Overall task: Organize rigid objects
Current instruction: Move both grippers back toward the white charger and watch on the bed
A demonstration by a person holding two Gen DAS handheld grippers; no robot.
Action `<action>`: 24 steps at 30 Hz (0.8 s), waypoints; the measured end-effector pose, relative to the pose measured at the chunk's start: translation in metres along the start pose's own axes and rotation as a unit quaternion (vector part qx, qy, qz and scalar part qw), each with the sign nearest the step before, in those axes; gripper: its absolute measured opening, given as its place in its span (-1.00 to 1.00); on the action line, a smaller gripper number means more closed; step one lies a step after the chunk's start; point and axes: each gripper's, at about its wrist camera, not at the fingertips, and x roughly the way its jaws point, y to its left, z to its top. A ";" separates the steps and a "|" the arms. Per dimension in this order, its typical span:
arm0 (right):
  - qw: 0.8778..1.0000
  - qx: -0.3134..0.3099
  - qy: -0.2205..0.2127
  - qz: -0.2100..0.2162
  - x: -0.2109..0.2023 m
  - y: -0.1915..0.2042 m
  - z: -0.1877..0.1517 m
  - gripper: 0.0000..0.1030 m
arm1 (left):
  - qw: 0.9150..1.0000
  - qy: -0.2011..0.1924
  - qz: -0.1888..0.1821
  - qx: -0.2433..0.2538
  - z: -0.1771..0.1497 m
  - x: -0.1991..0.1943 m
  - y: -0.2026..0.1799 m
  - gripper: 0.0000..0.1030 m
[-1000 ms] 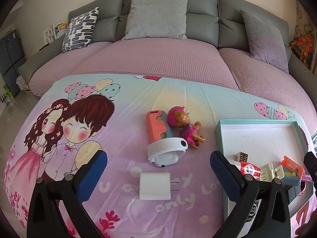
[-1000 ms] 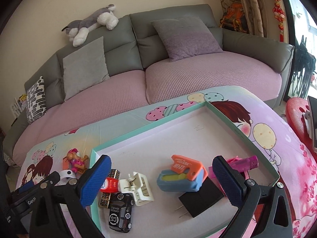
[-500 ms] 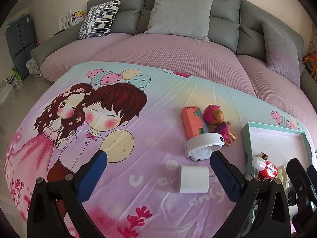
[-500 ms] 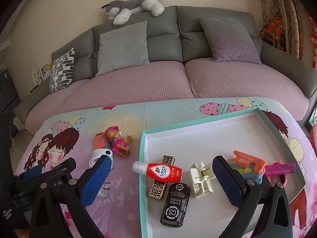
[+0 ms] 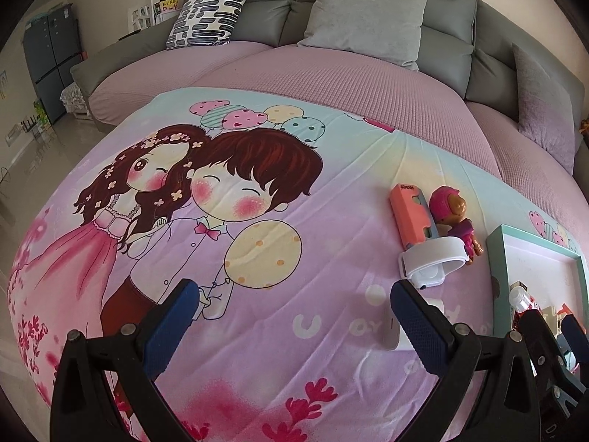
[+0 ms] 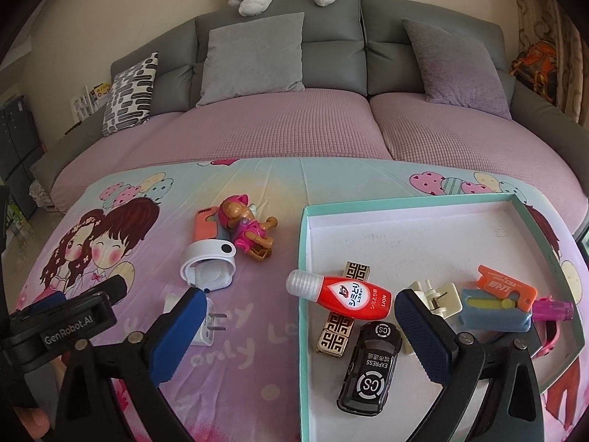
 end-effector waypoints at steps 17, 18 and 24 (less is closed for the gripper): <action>1.000 -0.007 0.024 -0.007 0.016 0.006 -0.010 1.00 | 0.998 0.014 -0.052 -0.023 -0.001 0.015 0.010 1.00; 1.000 -0.006 0.024 -0.009 0.017 0.006 -0.010 1.00 | 0.998 0.013 -0.055 -0.024 -0.001 0.016 0.010 1.00; 1.000 0.010 0.015 -0.019 0.013 -0.001 -0.009 1.00 | 0.997 0.034 -0.072 -0.019 -0.004 0.026 0.009 1.00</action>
